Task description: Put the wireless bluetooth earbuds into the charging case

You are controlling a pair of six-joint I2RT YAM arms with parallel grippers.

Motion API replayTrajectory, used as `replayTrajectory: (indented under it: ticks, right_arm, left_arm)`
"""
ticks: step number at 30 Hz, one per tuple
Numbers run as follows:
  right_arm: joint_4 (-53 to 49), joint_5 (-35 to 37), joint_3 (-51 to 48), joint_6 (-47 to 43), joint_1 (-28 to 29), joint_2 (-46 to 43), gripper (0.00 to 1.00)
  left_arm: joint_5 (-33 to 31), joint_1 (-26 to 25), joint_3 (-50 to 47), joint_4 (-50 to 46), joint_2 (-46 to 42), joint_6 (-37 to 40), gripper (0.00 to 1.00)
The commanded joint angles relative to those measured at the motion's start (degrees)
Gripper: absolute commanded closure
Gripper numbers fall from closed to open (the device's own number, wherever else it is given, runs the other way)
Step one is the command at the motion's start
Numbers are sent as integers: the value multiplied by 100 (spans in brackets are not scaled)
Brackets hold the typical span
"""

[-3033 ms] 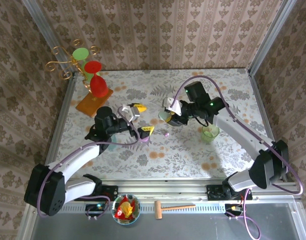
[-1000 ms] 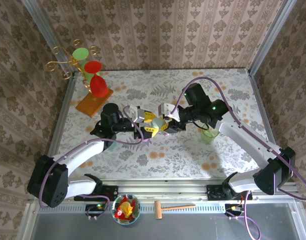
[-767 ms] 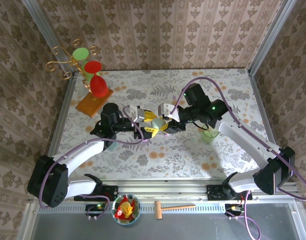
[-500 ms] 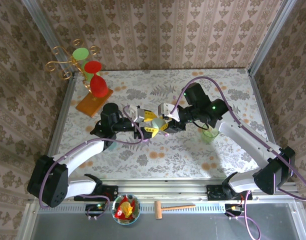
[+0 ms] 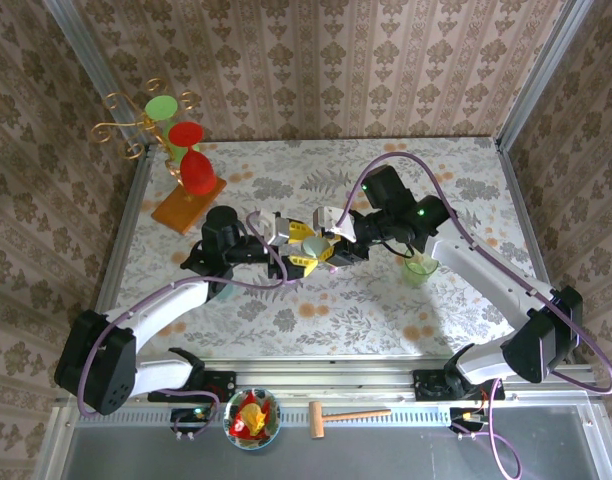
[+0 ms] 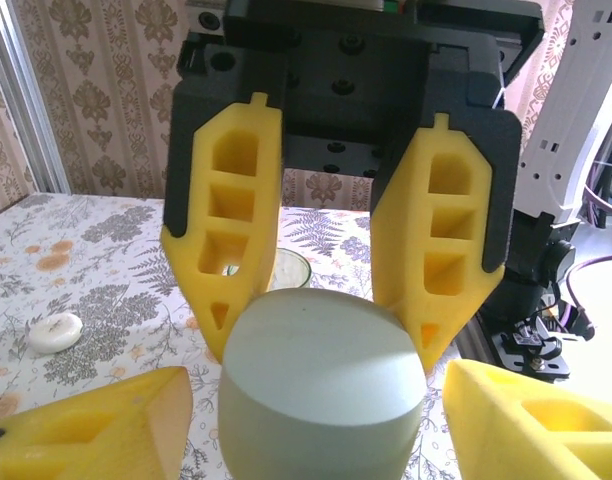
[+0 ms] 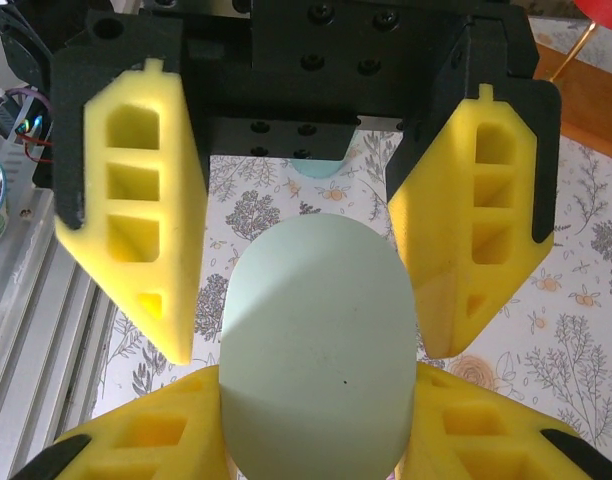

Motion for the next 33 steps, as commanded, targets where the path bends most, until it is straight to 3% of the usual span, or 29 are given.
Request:
replayTrajectory:
  ticks: [1, 11, 27, 33]
  right_arm:
    - [133, -117, 31, 2, 44, -259, 67]
    - [274, -226, -83, 89, 37, -379, 68]
    - [45, -84, 81, 1, 50, -4, 68]
    - [41, -84, 72, -19, 52, -57, 68]
  left_arm:
    - [134, -31, 172, 17, 28, 24, 31]
    - [136, -31, 174, -39, 28, 60, 35]
    - [73, -31, 210, -10, 10, -10, 33]
    - [112, -31, 236, -11, 60, -28, 39]
